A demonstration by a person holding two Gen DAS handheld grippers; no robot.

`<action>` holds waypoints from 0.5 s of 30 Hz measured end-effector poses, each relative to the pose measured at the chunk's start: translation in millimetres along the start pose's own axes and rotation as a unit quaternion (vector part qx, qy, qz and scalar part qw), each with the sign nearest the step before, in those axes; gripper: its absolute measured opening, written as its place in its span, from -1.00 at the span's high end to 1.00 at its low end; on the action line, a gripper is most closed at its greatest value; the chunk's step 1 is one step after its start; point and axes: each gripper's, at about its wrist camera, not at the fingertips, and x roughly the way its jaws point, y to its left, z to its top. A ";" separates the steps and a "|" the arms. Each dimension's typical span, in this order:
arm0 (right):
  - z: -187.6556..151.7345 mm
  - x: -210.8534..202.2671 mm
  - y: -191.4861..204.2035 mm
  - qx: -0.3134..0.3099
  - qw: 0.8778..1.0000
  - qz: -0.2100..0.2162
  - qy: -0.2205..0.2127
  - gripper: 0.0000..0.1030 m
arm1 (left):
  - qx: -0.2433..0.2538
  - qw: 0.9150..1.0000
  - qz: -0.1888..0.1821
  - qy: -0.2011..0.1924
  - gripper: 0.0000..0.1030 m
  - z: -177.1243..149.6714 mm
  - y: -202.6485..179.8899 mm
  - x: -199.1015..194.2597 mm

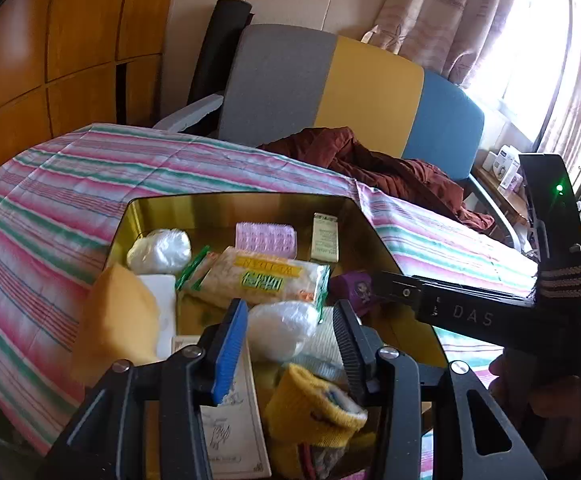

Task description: Organize objects

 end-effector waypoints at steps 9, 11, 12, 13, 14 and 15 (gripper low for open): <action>-20.4 -8.5 5.8 -0.014 0.999 -0.036 -0.017 0.06 | -0.001 0.999 0.031 -0.012 -0.18 -10.4 3.9 -16.5; -24.9 -11.5 8.6 -0.020 0.998 -0.046 -0.024 0.06 | 0.003 0.999 0.038 -0.019 -0.22 -10.5 2.5 -21.7; -27.3 -13.9 10.2 -0.024 0.998 -0.050 -0.028 0.06 | 0.005 0.999 0.041 -0.022 -0.25 -10.8 1.5 -24.4; -29.9 -16.9 12.0 -0.028 0.998 -0.054 -0.034 0.06 | 0.008 0.999 0.044 -0.026 -0.33 -11.3 0.5 -27.7; -32.1 -19.7 13.6 -0.034 0.997 -0.057 -0.038 0.06 | 0.010 0.998 0.047 -0.029 -0.38 -12.0 0.1 -30.8; -34.6 -22.7 15.8 -0.039 0.996 -0.061 -0.044 0.06 | 0.011 0.998 0.049 -0.033 -0.39 -13.0 -0.6 -34.0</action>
